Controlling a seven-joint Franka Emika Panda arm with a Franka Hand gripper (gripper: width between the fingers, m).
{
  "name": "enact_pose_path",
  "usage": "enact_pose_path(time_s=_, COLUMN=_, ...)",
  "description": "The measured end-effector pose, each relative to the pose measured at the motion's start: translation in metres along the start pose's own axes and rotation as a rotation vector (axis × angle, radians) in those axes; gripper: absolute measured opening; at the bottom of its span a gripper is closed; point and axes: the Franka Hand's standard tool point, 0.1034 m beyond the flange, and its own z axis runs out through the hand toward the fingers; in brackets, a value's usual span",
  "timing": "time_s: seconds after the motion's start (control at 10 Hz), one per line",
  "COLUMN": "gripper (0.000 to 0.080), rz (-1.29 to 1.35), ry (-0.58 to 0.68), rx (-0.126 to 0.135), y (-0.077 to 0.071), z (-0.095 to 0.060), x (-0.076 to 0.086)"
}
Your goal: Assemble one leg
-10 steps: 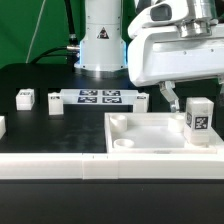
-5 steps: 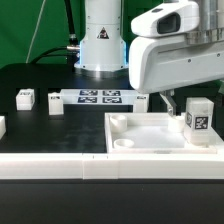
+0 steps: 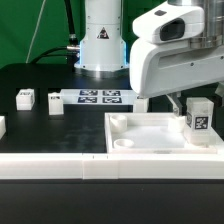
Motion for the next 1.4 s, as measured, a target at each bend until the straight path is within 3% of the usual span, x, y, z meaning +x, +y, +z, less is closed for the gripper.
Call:
enact_pose_path(time_s=0.1, gripper=0.0334, rz=0.000, ry=0.000, rx=0.000, y=0.0002, z=-0.0001, x=0.0000)
enact_pose_path(time_s=0.3, gripper=0.0294, rz=0.005, ry=0.000, rx=-0.004, y=0.0048, z=-0.0001, x=-0.0005)
enact_pose_path(time_s=0.6, gripper=0.0293, rz=0.028, ry=0.000, rx=-0.003, y=0.0052, z=-0.0001, x=-0.0006)
enact_pose_path(time_s=1.4, gripper=0.0294, rz=0.995, ry=0.026, rx=-0.021, y=-0.0004, z=0.0030, x=0.0027)
